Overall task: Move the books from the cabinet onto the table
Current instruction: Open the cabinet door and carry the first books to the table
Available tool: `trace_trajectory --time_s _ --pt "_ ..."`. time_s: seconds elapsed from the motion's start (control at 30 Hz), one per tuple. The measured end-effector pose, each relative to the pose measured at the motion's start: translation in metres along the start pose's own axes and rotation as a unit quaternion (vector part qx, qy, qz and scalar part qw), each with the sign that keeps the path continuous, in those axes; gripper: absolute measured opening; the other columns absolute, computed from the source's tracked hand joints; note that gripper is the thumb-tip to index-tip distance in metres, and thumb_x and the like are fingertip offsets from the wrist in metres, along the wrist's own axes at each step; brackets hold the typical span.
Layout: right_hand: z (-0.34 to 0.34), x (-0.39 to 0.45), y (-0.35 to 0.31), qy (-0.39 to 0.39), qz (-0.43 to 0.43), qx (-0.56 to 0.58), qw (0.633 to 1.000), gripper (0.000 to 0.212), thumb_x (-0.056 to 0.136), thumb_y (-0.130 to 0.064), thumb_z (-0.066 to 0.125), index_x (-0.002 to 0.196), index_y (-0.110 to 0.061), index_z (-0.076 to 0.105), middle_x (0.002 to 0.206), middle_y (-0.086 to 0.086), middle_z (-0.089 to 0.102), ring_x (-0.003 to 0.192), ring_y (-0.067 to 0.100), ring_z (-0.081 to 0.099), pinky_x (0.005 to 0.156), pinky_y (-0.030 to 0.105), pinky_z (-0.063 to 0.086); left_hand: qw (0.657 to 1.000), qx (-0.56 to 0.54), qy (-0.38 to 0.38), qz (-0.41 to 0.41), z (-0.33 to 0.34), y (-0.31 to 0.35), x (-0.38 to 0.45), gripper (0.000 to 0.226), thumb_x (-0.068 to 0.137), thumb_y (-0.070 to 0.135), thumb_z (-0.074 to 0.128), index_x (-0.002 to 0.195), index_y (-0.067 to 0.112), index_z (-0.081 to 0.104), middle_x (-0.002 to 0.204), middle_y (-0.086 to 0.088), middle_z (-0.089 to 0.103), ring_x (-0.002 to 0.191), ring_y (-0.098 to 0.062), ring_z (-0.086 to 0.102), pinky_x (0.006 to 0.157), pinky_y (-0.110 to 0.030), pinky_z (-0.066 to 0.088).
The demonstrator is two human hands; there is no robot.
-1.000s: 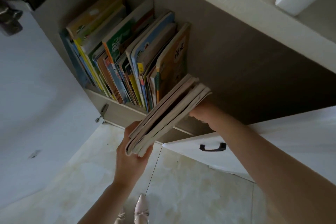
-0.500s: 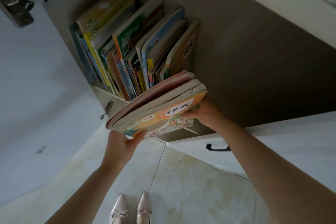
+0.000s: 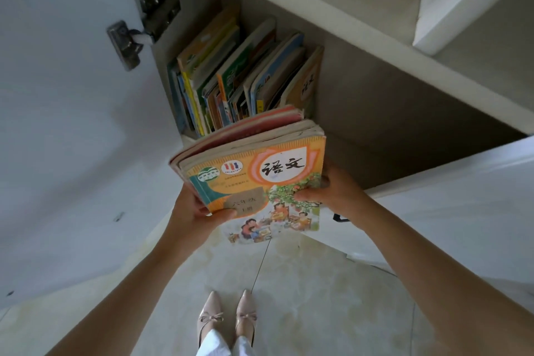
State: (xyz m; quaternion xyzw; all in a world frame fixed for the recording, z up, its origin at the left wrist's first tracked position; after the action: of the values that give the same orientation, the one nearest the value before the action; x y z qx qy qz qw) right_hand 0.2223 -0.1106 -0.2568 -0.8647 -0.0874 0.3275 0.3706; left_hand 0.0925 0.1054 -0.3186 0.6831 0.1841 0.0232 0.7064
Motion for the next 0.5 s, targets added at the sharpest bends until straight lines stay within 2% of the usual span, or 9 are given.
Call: trace_trajectory --time_s 0.07,0.13,0.2,0.37,0.43,0.5 --pt "-0.001 -0.02 -0.014 -0.01 0.017 0.034 0.999 0.069 0.07 -0.013 0.083 0.129 -0.021 0.047 0.12 -0.007 0.061 0.11 0.01 0.057 0.087 0.026 0.049 0.999 -0.046 0.005 -0.023 -0.01 0.019 -0.017 0.082 0.057 -0.007 0.083 0.128 0.015 0.047 0.116 0.004 0.068 0.109 -0.014 0.065 0.07 -0.023 0.058" --pt "-0.003 -0.044 -0.027 -0.022 0.037 0.07 0.997 0.07 0.069 -0.015 0.084 0.129 -0.022 0.048 0.123 -0.003 0.062 0.114 0.016 0.059 0.094 0.035 0.052 0.995 -0.08 0.013 -0.062 -0.021 0.039 -0.037 0.085 0.051 0.003 0.088 0.122 0.026 0.048 0.113 0.001 0.07 0.103 -0.018 0.068 0.071 -0.03 0.06" --pt "-0.003 -0.07 -0.042 -0.029 0.045 0.083 0.995 0.069 0.068 -0.024 0.084 0.127 -0.026 0.049 0.122 -0.004 0.063 0.114 0.015 0.059 0.098 0.042 0.051 0.99 -0.108 0.028 -0.087 -0.029 0.059 -0.057 0.083 0.045 0.013 0.088 0.116 0.028 0.049 0.106 0.001 0.074 0.096 -0.02 0.071 0.073 -0.036 0.061" --pt "0.0 -0.136 -0.087 -0.008 0.027 0.129 0.991 0.064 0.073 -0.037 0.078 0.128 -0.033 0.046 0.121 -0.009 0.062 0.11 0.011 0.06 0.094 0.038 0.05 0.971 -0.189 0.092 -0.11 -0.044 0.109 -0.105 0.075 0.045 0.015 0.085 0.113 0.013 0.054 0.099 -0.009 0.075 0.098 -0.033 0.07 0.082 -0.047 0.058" --pt "0.005 -0.16 -0.104 -0.009 0.016 0.167 0.986 0.064 0.072 -0.039 0.076 0.128 -0.031 0.045 0.121 -0.009 0.063 0.107 0.01 0.062 0.091 0.036 0.051 0.965 -0.208 0.113 -0.115 -0.047 0.127 -0.126 0.065 0.05 0.012 0.083 0.11 0.01 0.058 0.1 -0.015 0.074 0.099 -0.039 0.068 0.088 -0.052 0.055" --pt "0.009 -0.181 -0.12 -0.008 0.005 0.207 0.978 0.057 0.073 -0.037 0.073 0.123 -0.032 0.047 0.115 -0.011 0.065 0.102 0.005 0.064 0.09 0.032 0.052 0.961 -0.213 0.132 -0.12 -0.049 0.143 -0.145 0.06 0.059 0.004 0.079 0.115 0.006 0.056 0.101 -0.016 0.073 0.099 -0.039 0.068 0.091 -0.055 0.053"
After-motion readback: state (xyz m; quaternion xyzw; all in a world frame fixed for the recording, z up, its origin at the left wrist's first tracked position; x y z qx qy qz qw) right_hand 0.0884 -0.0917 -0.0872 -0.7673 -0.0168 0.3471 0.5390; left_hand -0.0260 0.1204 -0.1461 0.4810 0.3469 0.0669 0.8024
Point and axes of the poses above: each hand's wrist, its own x-axis towards the middle knuckle, its own z-axis out of the palm, y = z × x, the point moved 3 cm from there along x, towards the middle knuckle
